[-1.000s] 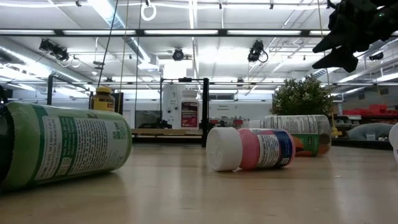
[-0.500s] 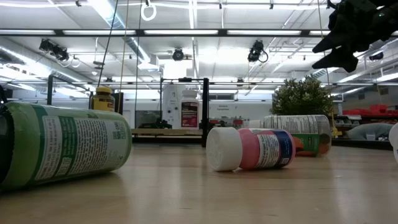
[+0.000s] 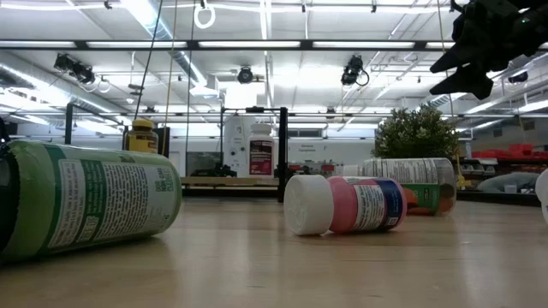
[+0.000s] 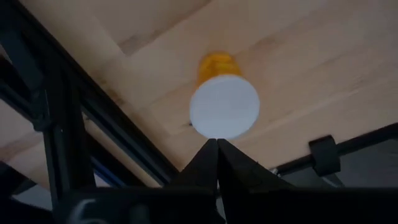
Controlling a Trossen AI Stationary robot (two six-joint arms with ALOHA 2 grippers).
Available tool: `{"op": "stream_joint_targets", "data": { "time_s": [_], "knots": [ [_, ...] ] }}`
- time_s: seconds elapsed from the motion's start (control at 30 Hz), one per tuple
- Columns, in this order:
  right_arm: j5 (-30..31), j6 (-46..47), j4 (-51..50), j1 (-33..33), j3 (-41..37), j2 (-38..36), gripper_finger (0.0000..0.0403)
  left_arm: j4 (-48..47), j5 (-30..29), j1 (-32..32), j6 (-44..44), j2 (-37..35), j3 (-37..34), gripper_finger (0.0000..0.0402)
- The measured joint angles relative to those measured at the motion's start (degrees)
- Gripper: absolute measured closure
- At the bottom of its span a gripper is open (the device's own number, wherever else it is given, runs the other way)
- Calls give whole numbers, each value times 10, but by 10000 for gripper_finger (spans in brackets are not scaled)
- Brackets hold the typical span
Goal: Pick and place medicine bottles onto shelf by color
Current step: Put the orange medicine bottle on the shelf
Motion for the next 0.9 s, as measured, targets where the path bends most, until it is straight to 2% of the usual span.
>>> {"op": "stream_joint_targets", "data": {
  "time_s": [0.17, 0.47, 0.73, 0.9],
  "knots": [
    [0, 0, 0, 0, 0, 0, 129, -13, -7, 0, 0, 0, -6, 396],
    [0, 0, 0, 0, 0, 0, 129, 20, -9, 4, 0, 0, -35, 386],
    [0, 4, -1, 0, 0, 0, 129, 77, 2, 22, 16, -2, -72, 398],
    [0, 6, -1, 0, 0, 0, 129, 83, 3, 23, 15, -2, -75, 387]
  ]
}}
